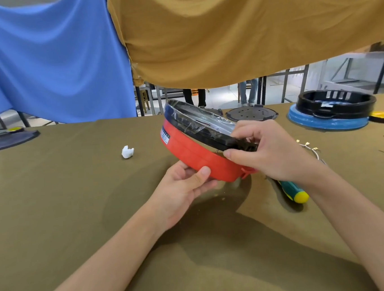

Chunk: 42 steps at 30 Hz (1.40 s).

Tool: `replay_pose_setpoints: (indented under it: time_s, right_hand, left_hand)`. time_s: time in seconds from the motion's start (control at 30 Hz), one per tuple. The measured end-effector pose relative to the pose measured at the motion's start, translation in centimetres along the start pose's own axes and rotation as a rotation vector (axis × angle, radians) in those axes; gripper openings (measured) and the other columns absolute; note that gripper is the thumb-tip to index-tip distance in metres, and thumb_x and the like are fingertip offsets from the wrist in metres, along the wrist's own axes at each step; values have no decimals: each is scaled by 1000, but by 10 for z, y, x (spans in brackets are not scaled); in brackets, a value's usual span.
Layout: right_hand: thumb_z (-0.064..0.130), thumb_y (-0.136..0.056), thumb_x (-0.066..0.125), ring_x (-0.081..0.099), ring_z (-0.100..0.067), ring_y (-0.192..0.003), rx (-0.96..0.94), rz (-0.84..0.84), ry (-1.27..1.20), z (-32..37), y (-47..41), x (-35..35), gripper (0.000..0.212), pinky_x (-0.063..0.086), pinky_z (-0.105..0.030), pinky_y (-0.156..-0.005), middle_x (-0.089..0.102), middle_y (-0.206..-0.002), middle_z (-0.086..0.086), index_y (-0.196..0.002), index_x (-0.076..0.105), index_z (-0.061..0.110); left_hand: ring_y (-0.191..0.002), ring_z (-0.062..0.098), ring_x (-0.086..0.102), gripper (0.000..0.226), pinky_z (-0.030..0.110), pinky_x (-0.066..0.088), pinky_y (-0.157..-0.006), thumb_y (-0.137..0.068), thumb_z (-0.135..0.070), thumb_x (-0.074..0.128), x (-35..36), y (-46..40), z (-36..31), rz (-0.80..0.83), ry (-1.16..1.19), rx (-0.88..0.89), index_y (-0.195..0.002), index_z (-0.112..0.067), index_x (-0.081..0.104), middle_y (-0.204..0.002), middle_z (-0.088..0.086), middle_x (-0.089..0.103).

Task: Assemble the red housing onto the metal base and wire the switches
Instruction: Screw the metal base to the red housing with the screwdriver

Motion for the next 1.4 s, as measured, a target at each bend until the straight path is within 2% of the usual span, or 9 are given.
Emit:
replay_pose_setpoints:
  time_s: [0.07,0.23,0.43,0.57,0.8,1.0,1.1,1.23,1.4]
  right_hand:
    - [15,-88,72,61,-16,-71,-7,4,-6,0,0,1,23,54,-36,-59,61,-80,6,-76,69,35]
    - [16,-87,72,60,-11,-70,-19,11,-2,2,1,2,27,51,-26,-60,61,-78,13,-77,68,41]
    - [18,-87,72,63,-16,-79,-2,10,39,-1,1,3,6,53,-37,-68,66,-86,5,-89,77,19]
    - [19,-87,72,63,-13,-80,-5,14,52,-1,1,3,9,55,-34,-68,67,-87,8,-92,78,15]
    - [18,-86,73,64,-12,-76,6,-6,54,-1,1,3,7,55,-29,-63,66,-86,9,-90,78,16]
    - [17,-86,73,63,-6,-74,12,-9,47,-1,1,2,7,50,-16,-60,65,-84,12,-86,76,23]
    - [16,-86,73,63,-8,-74,16,-6,54,-1,1,3,5,52,-21,-60,65,-84,9,-87,78,18]
    - [19,-86,72,63,-16,-80,11,13,94,-1,1,5,11,55,-40,-70,67,-89,3,-92,78,13]
    - [20,-86,71,63,-18,-82,-6,31,106,1,1,4,9,54,-45,-72,67,-89,1,-88,77,13]
  left_hand:
    - [-100,21,72,33,31,58,-86,-86,-11,63,0,0,0,-3,4,-7,-119,-8,62,-109,8,75]
    - [-100,23,72,38,30,58,-85,-84,-12,64,-1,0,0,-21,4,-14,-121,-6,61,-109,11,75]
    - [-96,22,73,33,27,57,-81,-84,-13,64,-2,-1,0,-30,10,-12,-117,-7,63,-104,10,76]
    - [-91,19,74,32,26,58,-80,-84,-13,64,-2,-2,1,-30,24,-11,-115,-6,63,-101,8,76]
    - [-94,20,73,32,26,57,-81,-85,-15,65,-3,-2,0,-21,24,-19,-116,-7,63,-104,8,76]
    - [-95,19,73,31,27,57,-82,-86,-14,64,-2,-1,0,-20,26,-24,-116,-7,64,-104,8,76]
    - [-94,19,73,32,26,57,-82,-86,-14,63,-1,-1,0,-18,29,-28,-117,-6,63,-103,8,76]
    - [-93,19,74,33,26,57,-82,-85,-14,63,-1,-1,0,-26,35,-36,-117,-6,62,-102,8,76]
    - [-91,17,74,31,25,57,-81,-86,-14,62,-1,-2,0,-27,27,-31,-116,-6,62,-101,7,77]
Point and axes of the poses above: each hand's wrist, its own y-axis away from the middle knuckle, its own x-axis out of the palm, z = x × y, the point moved 4 cm from there along -y, towards the middle knuckle
